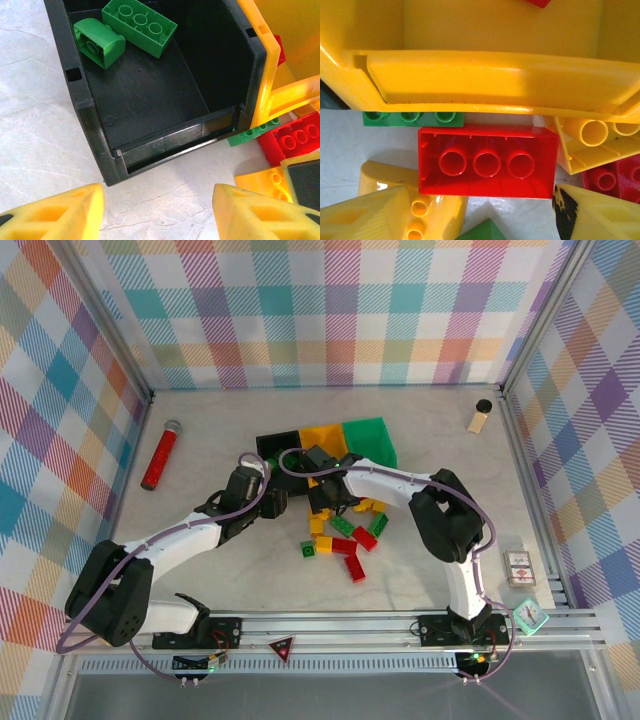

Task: Sort the legos into containers by color
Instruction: Pick up the lego from the center of the table.

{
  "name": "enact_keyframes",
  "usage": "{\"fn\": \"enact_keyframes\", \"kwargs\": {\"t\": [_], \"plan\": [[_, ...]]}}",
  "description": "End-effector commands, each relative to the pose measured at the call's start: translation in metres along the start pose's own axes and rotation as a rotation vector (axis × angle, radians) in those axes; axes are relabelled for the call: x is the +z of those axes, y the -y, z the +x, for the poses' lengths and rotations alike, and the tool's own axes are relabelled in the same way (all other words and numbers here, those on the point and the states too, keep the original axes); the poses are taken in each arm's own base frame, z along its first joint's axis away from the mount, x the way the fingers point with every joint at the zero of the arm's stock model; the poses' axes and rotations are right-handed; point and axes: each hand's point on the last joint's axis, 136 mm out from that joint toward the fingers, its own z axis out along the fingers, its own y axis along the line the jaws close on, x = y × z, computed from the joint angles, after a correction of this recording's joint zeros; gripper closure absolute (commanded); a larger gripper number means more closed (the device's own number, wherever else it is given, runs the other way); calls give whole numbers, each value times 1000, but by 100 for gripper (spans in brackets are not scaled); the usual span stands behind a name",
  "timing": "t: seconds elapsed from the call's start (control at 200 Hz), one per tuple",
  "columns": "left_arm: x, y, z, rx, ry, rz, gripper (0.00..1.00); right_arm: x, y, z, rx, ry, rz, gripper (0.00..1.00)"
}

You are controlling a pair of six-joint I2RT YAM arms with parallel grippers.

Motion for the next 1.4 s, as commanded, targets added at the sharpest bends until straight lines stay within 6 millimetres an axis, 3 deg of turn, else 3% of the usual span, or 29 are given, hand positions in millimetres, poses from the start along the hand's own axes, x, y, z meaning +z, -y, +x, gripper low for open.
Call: {"fn": "enact_keyframes", "kwargs": {"t": [0.0,0.675,1.13,1.395], "plan": [[-4,3,-11,-6,19,5,41,8,2,-1,11,-18,9,25],[-4,5,-10,-6,16,15,41,-6,-6,-20,67,20,-66,23],[-3,6,-10,-7,13,19,41,25,7,-9,70,-37,-2,25],[-3,6,-9,-7,11,24,41,16,10,-5,65,-33,-6,35]]}}
